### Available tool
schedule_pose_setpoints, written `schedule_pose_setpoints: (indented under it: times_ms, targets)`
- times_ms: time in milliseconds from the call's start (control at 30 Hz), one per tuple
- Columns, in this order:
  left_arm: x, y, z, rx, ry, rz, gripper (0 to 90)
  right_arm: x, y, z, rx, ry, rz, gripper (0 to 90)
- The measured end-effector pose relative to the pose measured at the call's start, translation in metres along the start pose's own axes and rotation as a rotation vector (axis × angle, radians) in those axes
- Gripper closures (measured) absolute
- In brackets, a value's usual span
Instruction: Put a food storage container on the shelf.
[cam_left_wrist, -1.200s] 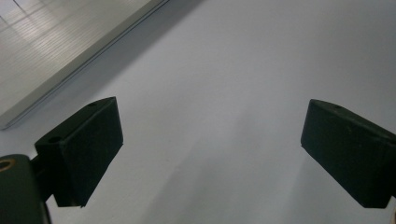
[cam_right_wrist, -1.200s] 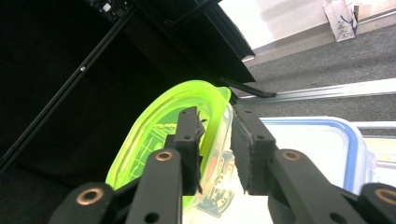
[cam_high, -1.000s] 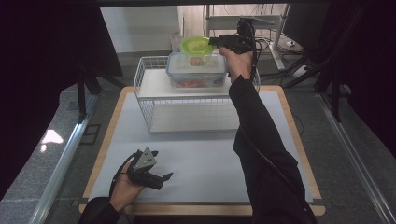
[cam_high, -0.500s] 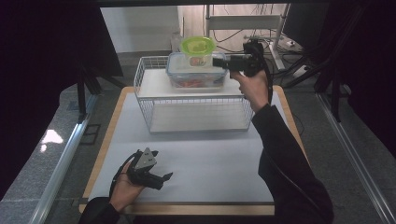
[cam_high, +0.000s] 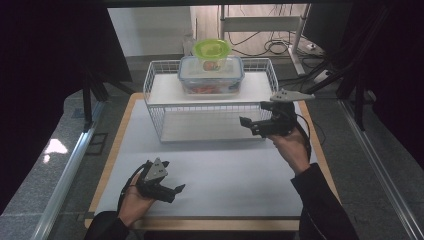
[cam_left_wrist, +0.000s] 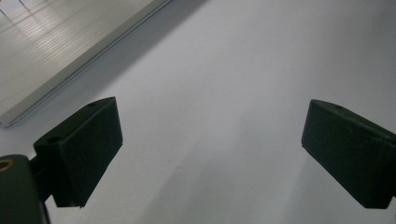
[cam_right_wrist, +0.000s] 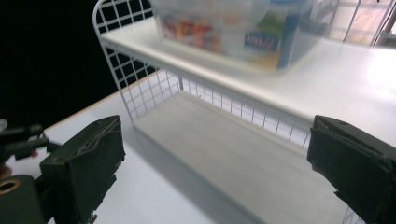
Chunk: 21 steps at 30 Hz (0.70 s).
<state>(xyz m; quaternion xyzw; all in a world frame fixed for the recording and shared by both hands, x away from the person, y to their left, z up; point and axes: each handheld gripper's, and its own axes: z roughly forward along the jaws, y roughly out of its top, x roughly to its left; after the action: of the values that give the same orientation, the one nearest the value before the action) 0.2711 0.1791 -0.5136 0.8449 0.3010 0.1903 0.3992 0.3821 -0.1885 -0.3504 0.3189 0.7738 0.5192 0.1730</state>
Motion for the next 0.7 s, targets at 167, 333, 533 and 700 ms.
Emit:
schedule_pose_setpoints:
  times_ms: [167, 333, 533, 700]
  targets:
    - [0.000, 0.000, 0.000, 0.002, 0.000, 0.003, 5.1, 0.004, -0.023, -0.008, 0.021, -0.004, -0.007, 1.4]
    - [0.000, 0.000, 0.001, 0.004, 0.000, 0.004, 5.0, 0.005, -0.041, -0.012, 0.023, -0.006, -0.002, 0.8]
    - [0.000, 0.000, 0.001, 0.004, 0.000, 0.005, 5.1, 0.005, -0.060, -0.014, 0.033, -0.022, 0.006, 0.7]
    - [-0.001, 0.000, 0.001, 0.004, -0.006, 0.007, 5.1, 0.008, -0.078, -0.013, 0.028, -0.020, 0.012, 0.7]
